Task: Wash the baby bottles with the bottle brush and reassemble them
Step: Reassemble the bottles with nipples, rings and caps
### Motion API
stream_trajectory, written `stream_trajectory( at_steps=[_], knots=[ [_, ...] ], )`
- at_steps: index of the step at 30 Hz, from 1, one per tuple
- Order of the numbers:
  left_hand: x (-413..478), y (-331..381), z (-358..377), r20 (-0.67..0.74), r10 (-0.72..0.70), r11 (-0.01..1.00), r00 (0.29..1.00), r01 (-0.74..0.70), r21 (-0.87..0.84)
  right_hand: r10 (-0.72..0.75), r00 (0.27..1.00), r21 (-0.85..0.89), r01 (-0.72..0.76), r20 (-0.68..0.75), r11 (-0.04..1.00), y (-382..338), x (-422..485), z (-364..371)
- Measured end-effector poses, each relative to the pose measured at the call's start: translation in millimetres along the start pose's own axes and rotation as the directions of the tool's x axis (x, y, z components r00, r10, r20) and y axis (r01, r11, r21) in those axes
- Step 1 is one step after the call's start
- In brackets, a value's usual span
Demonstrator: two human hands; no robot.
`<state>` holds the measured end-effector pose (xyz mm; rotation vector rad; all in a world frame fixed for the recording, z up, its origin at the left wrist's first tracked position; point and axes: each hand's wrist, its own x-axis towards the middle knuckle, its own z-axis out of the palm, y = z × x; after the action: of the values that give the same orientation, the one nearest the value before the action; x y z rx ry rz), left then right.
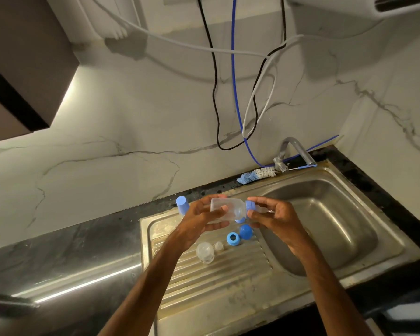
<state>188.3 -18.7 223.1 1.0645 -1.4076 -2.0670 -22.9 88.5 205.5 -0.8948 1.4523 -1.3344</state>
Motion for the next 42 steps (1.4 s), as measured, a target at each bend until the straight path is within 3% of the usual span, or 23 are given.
stream_trajectory(
  at_steps=[6,12,19,23,29,34,39,42],
  knots=[
    [-6,0,-3,0.143,0.109,0.987,0.984,-0.124,0.104,0.12,0.993,-0.178,-0.12,-0.013,0.977,-15,-5,5],
    [-8,-4,0,0.109,0.115,0.989,0.987,-0.124,0.085,-0.05,0.995,-0.127,0.039,-0.091,0.991,-14,-6,10],
    [-10,3,0,0.092,0.09,0.996,0.992,-0.09,0.004,-0.023,0.996,-0.098,0.031,0.087,0.995,-16,-5,-1],
    [-8,8,0,0.118,0.084,0.996,0.989,-0.083,-0.017,0.03,0.999,-0.173,-0.024,0.032,0.985,-25,-3,0],
    [-3,7,-1,0.11,0.094,0.995,0.989,-0.092,-0.023,-0.098,0.995,-0.163,0.093,-0.023,0.982,-25,7,4],
    [-2,8,2,0.12,0.103,0.995,0.987,-0.104,-0.001,-0.085,0.993,-0.332,0.053,-0.082,0.942,-30,7,14],
    [3,8,-2,0.098,0.094,0.995,0.991,-0.089,-0.046,0.014,0.996,-0.191,0.004,0.09,0.982,-26,10,3],
    [3,11,-3,0.13,0.097,0.995,0.987,-0.095,-0.021,0.007,0.997,-0.157,0.006,0.08,0.988,-28,11,3]
  ],
)
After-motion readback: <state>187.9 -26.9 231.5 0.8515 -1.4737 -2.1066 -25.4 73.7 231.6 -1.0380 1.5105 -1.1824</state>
